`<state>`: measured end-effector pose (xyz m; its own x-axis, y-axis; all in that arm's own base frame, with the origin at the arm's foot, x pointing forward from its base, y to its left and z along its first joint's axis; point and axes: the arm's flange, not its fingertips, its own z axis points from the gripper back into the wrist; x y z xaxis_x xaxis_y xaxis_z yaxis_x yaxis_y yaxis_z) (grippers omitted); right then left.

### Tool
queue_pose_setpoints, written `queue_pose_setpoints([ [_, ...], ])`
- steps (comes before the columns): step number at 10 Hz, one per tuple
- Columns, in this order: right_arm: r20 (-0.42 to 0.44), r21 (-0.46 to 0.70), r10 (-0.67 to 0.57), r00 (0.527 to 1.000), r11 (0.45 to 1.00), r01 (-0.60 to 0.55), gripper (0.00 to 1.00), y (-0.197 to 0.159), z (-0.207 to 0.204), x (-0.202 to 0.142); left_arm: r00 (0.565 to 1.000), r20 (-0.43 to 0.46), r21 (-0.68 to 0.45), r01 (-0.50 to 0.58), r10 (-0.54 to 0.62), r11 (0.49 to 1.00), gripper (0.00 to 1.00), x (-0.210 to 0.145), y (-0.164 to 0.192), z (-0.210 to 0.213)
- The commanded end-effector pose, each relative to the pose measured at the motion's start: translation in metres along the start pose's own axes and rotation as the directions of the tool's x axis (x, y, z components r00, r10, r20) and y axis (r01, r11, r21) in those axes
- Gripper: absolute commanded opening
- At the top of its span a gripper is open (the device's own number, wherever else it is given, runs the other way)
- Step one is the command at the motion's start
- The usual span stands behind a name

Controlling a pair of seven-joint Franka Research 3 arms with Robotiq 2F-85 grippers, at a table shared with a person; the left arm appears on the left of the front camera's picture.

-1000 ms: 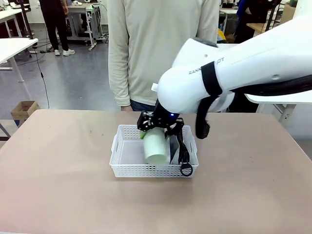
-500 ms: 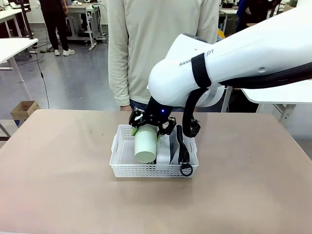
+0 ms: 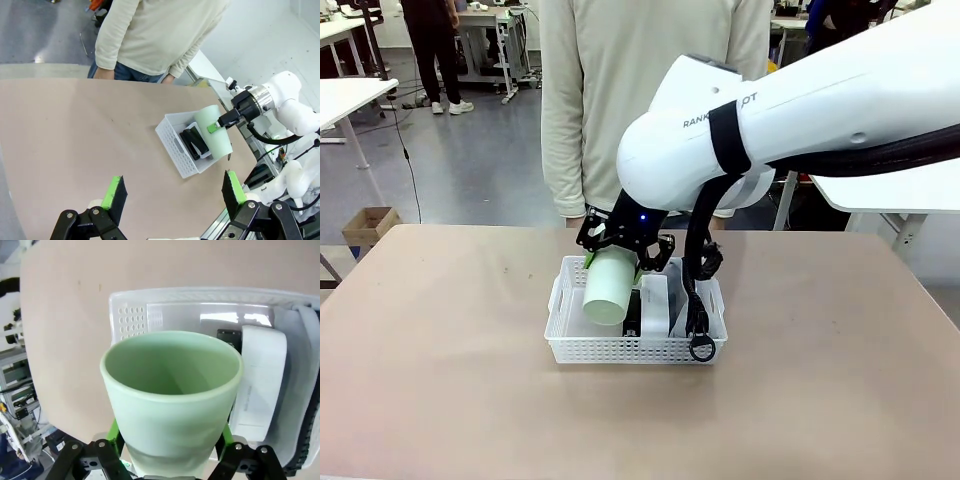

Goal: Efficiently arrange items inside the basket to fit them all.
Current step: Pick up the Reusable plastic cup and place it inside the Organizing basket.

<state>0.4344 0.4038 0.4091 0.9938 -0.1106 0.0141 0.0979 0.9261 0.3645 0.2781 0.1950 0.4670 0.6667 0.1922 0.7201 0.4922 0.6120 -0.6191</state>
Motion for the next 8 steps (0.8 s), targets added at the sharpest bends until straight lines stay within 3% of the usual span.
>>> queue_pose_setpoints([
  [1, 0.005, -0.054, -0.019, 1.000, 0.998, 0.019, 0.86, 0.024, -0.017, 0.011, 1.000, 0.012, -0.010, 0.004, -0.004, 1.000, 1.00, 0.000, -0.001, 0.001],
  [8, -0.100, -0.097, 0.051, 0.994, 0.993, -0.061, 0.86, 0.033, -0.062, 0.019, 1.000, 0.012, -0.010, 0.004, -0.004, 1.000, 1.00, 0.000, -0.001, 0.001],
])
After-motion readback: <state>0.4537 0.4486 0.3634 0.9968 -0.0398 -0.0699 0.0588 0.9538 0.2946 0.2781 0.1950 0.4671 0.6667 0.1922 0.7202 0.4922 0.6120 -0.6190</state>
